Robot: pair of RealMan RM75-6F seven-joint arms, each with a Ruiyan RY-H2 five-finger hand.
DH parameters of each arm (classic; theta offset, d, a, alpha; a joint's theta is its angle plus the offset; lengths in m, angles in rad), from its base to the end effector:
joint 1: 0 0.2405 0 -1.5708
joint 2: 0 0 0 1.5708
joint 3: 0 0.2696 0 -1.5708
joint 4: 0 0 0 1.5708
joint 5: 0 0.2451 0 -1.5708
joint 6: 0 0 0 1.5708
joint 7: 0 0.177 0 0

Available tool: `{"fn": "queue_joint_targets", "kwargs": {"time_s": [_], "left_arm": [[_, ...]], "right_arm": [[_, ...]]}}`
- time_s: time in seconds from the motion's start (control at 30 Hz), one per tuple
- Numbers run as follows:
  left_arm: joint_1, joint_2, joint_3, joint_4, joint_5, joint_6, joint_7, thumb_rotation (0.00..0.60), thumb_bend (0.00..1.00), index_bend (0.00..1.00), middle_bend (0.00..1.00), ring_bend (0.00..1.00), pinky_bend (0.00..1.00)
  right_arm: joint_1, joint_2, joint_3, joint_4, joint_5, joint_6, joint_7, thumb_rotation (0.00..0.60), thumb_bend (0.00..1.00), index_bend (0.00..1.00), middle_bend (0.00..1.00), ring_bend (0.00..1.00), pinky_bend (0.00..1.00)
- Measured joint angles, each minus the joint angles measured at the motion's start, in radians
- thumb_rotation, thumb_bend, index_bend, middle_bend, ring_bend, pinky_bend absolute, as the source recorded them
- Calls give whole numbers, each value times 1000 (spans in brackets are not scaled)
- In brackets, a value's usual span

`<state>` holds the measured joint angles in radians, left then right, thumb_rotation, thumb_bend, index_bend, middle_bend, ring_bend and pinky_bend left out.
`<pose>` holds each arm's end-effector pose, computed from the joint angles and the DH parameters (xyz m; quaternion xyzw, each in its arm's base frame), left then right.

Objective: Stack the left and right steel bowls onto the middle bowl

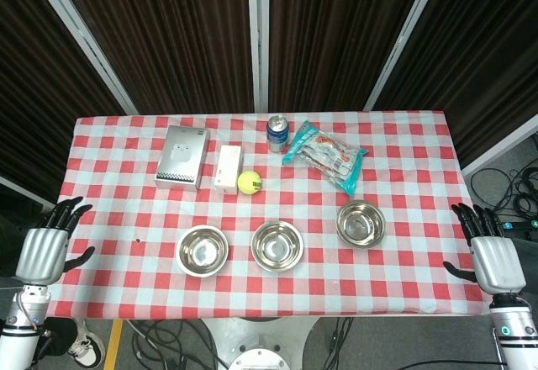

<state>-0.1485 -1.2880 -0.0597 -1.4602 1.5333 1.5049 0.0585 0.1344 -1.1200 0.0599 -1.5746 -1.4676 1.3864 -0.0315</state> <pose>-0.3281 0.2426 0.0917 -0.6144 -0.3422 -0.4093 0.5813 -0.3453 -0.2378 0.1252 0.6210 -0.3856 0.3533 0.5838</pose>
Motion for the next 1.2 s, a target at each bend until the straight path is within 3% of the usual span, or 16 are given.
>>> {"fn": "queue_joint_targets", "kwargs": {"time_s": [0.33,0.53,0.6,0.73,0.8,0.93,1.2], "left_arm": [[-1,9,-4,-11,-1,4,4,600,205,250,241,163,322],[-2,15,-5,-12,2,6,-9,600,206,250,241,163,322],[-2,13,-4,-7,5,7,-13,600,206,250,241,163,322],[-1,2,-3,6,5,10,-31,600,205,250,241,163,322],[0,0,-2,11,7,14,-33,600,205,250,241,163,322],[4,2,-5,13,4,22,-49,600,205,250,241,163,322],[18,17,-7,34,-14,30,-80,600,206,250,241,163,322]], "right_arm": [[3,2,3,-3,-4,4,2,600,41,25,77,0,0],[6,-28,5,14,-32,28,-3,600,45,88,153,46,2],[10,-39,3,24,-46,29,-28,600,45,132,181,124,54],[29,-69,-5,42,-76,18,-95,600,49,255,252,350,338],[48,-90,-9,50,-92,-3,-133,600,53,304,297,446,435],[88,-131,-16,60,-106,-65,-202,600,56,341,321,519,489],[157,-200,-20,53,-90,-179,-337,600,71,343,324,543,518]]}}
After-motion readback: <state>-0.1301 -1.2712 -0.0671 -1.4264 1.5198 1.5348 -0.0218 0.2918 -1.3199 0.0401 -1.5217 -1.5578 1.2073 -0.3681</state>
